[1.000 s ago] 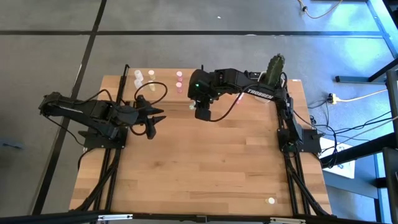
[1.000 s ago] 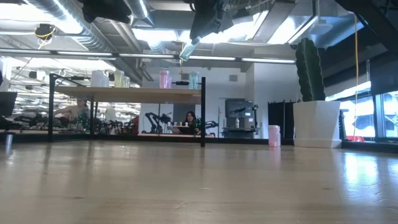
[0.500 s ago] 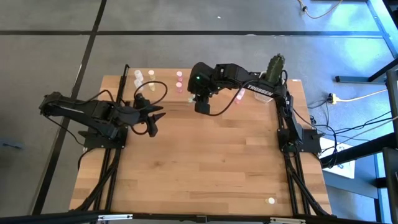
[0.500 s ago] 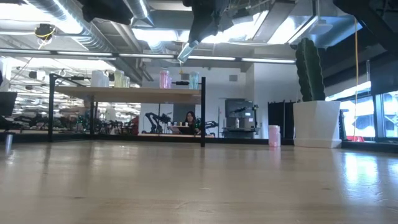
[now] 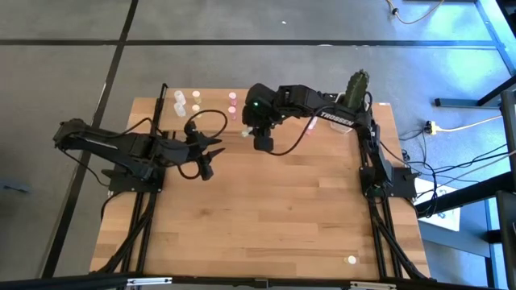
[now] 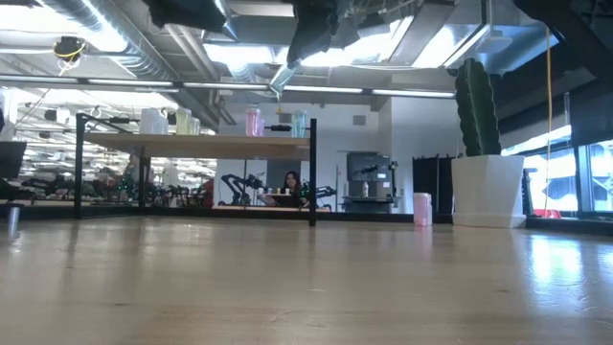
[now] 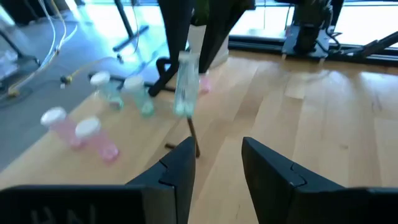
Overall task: Pick and place medicine bottles onto shelf by color
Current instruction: Put the green pill bottle on the shelf and align it with the other green pill bottles
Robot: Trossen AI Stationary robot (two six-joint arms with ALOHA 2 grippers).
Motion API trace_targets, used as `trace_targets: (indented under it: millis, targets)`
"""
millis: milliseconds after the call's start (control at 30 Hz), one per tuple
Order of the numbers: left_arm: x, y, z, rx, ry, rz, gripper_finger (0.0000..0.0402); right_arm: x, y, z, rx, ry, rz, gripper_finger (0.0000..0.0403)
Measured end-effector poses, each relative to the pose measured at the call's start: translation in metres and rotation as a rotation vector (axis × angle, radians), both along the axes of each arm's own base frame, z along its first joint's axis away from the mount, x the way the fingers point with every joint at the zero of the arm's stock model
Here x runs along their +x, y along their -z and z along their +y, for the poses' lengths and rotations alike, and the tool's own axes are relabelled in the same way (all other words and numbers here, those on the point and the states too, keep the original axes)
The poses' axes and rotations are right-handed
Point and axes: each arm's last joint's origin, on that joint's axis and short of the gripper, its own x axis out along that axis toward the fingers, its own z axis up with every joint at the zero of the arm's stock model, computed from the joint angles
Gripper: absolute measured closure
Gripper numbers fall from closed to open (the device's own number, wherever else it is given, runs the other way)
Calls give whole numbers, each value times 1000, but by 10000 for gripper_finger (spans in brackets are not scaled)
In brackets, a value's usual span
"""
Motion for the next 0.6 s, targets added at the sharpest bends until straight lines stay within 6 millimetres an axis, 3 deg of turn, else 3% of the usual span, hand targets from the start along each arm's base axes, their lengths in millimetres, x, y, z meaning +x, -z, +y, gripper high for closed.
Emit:
trace_targets:
  millis: [300,600]
  targets:
    - [18,6,3,26,-1,8,278,7,-1,24,-92,-179,-24,281]
    - [30,12,9,-5,18,22,278,11,-3,42,-120,-252,-46,281]
